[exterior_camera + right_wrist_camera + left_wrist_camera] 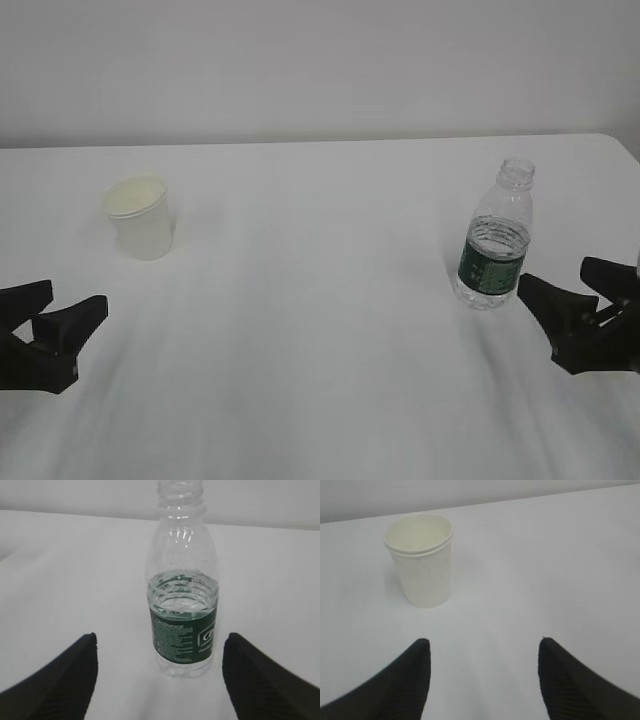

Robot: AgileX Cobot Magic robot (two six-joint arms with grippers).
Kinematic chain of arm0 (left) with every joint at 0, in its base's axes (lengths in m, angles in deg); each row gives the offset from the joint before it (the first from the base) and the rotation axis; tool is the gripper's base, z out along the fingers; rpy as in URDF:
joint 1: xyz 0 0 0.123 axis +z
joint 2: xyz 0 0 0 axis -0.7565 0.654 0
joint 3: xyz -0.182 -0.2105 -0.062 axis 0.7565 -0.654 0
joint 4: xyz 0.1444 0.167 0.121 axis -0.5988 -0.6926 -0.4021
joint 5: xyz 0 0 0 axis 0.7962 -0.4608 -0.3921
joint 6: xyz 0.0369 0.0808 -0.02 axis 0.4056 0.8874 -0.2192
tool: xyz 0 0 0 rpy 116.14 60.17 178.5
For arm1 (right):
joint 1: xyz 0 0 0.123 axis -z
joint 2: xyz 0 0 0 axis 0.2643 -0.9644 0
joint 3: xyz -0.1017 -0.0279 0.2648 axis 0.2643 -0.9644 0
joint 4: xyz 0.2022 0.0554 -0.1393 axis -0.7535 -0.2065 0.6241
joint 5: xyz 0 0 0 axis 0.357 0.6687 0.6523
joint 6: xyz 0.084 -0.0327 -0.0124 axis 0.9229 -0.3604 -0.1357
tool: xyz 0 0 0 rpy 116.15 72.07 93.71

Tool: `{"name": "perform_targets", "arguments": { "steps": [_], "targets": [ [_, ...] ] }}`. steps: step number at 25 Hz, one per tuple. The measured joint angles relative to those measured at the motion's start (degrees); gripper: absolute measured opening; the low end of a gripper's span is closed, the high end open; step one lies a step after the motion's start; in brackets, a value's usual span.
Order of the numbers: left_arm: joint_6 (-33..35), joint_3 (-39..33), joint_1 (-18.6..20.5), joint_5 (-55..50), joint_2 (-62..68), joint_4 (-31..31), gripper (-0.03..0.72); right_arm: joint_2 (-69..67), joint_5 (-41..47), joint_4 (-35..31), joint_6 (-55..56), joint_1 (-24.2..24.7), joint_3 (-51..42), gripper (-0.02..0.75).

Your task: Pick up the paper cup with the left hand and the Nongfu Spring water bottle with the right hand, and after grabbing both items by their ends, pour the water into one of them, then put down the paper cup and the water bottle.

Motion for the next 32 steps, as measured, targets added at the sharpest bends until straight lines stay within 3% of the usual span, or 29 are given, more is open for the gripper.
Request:
{"name": "perform_targets", "arguments": {
  "steps": [8,27,32],
  "targets": [
    [0.3,0.0,0.0,0.0,0.0,0.7,0.483,-6.3,-2.8,-2.8,-4.6,0.0,-0.1,0.590],
    [1.7,0.9,0.0,0.2,4.8,3.8,0.471,-6.8,-3.2,-5.4,-6.3,0.0,0.9,0.590],
    [1.7,2.1,0.0,0.2,5.8,3.9,0.523,-6.8,-3.2,-5.4,-6.3,0.0,1.2,0.590]
  ]
}}
